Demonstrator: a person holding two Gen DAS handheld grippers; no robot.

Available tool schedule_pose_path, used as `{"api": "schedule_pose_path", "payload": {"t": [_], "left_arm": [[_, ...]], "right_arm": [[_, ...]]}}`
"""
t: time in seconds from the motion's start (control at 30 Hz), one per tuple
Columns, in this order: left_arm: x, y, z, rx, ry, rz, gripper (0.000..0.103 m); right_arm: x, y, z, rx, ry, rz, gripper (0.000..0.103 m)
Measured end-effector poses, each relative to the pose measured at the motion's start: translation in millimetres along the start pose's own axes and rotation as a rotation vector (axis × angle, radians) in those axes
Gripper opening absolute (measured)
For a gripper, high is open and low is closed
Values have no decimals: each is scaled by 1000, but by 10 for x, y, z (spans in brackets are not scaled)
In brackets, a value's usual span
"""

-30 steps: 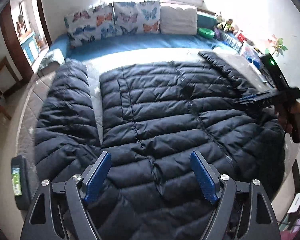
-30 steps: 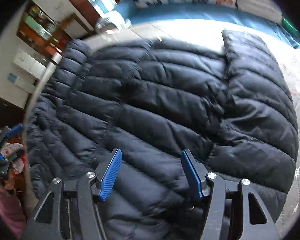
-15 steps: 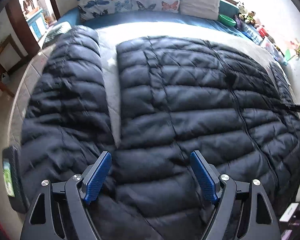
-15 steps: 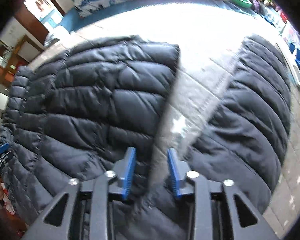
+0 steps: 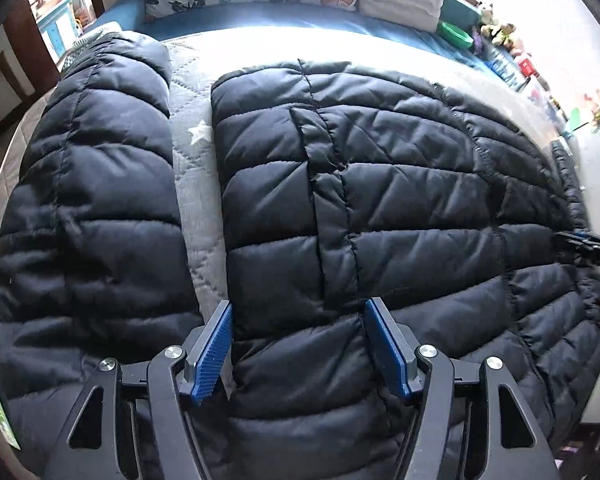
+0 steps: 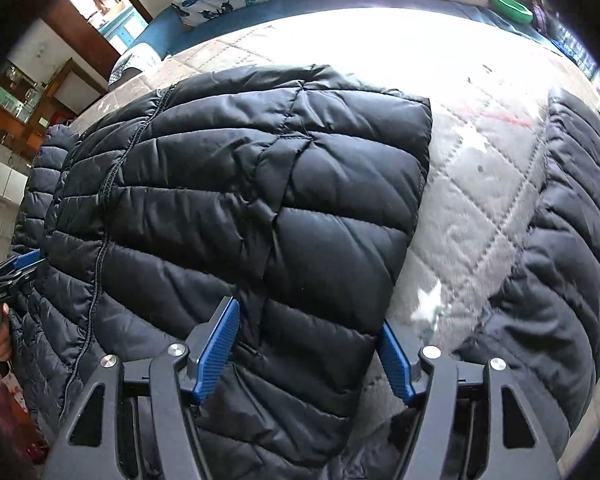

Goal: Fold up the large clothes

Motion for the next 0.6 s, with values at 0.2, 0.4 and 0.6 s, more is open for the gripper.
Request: {"api": "schedule_pose_path", "payload": {"t": [0.2, 0.4, 0.6], "left_arm": [[146, 382, 92, -5, 17, 138, 21], [350, 494, 199, 41, 41, 246, 23], [37, 359, 292, 74, 55, 221, 36]], "right_arm": [[197, 269, -68, -106, 33, 105, 16], [727, 688, -226, -181, 20, 254, 18], [511, 624, -128, -301, 12, 195, 26]]}}
Point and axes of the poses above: each gripper's, at about its wrist camera, not at the fingertips, and y roughly against the way its jaws point, z to its right, x to its top, the point moved 5 cm from there along -y, roughly the way its jaws point, and after that the axes turned 15 degrees about -z, right-handed, at the moved point
